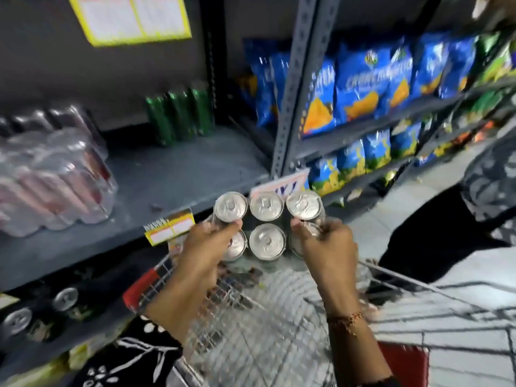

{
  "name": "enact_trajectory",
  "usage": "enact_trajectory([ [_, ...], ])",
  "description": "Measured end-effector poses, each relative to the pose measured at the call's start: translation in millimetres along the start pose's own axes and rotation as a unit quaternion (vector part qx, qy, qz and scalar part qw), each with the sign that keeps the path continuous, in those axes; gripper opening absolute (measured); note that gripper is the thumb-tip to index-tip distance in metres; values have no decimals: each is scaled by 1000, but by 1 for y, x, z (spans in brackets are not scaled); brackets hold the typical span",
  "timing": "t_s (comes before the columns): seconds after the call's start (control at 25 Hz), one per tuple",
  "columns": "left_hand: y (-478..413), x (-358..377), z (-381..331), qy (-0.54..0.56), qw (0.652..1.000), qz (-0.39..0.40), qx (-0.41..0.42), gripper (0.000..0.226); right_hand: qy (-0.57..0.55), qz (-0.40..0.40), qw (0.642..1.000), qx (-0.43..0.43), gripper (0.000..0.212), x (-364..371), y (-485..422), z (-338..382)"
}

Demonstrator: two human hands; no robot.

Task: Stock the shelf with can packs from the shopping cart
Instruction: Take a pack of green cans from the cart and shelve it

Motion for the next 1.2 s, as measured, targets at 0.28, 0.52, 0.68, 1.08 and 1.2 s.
enact_trajectory([
  [0.28,-76,-76,-153,-34,995,-28,86,23,-272,53,961,4,14,97,-44,130],
  [0.52,-158,-129,-168,-116,981,-130,83,46,-271,117,948,121,22,199,-67,145],
  [0.68,-178,-140,-156,-119,982,-132,70,45,-268,115,950,112,31,228,-71,143],
  [1.08,-122,-127,-80,-103,934,-178,292,75,-17,20,962,-273,68,243,9,137],
  [1.2,-147,-139,-72,-67,957,-133,249,73,-100,60,978,-173,78,241,-6,118],
])
Point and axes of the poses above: each hand's wrist, its own y-axis away from the middle knuckle, its own x-axis out of the palm, z = x × y, the point moved 5 cm from there along -y, towards the middle knuckle, and after that the axes turned 2 degrees about -z, right-handed, at the moved point
